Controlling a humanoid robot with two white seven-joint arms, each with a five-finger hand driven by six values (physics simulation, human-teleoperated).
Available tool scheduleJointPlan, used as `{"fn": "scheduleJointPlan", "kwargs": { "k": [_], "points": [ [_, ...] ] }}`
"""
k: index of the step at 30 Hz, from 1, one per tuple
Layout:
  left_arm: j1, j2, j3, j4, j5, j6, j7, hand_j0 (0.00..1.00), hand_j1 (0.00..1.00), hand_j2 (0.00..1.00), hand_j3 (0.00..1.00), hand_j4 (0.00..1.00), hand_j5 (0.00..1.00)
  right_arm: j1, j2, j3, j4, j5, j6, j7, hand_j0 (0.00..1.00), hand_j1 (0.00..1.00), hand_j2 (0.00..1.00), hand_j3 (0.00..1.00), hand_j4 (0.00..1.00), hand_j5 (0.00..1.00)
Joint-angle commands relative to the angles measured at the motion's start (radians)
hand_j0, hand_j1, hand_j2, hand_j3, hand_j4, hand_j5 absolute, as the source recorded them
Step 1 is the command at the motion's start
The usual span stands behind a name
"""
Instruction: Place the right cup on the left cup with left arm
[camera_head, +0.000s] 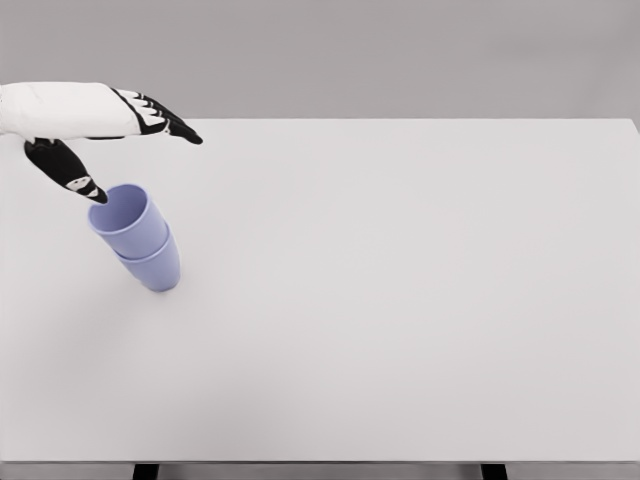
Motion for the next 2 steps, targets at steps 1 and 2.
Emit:
{"fn": "scheduleJointPlan", "kwargs": {
  "k": [1, 2],
  "points": [
    [0.0, -0.016, 0.002, 0.005, 0.003, 0.004, 0.0, 1.0, 1.0, 1.0, 1.0, 1.0, 1.0, 0.0, 0.0, 0.0, 0.0, 0.0, 0.001, 0.0, 1.0, 1.0, 1.0, 1.0, 1.0, 1.0],
    [-0.002, -0.016, 0.002, 0.003, 0.005, 0.004, 0.0, 1.0, 1.0, 1.0, 1.0, 1.0, 1.0, 0.0, 0.0, 0.0, 0.0, 0.0, 0.001, 0.0, 1.0, 1.0, 1.0, 1.0, 1.0, 1.0]
  ]
}}
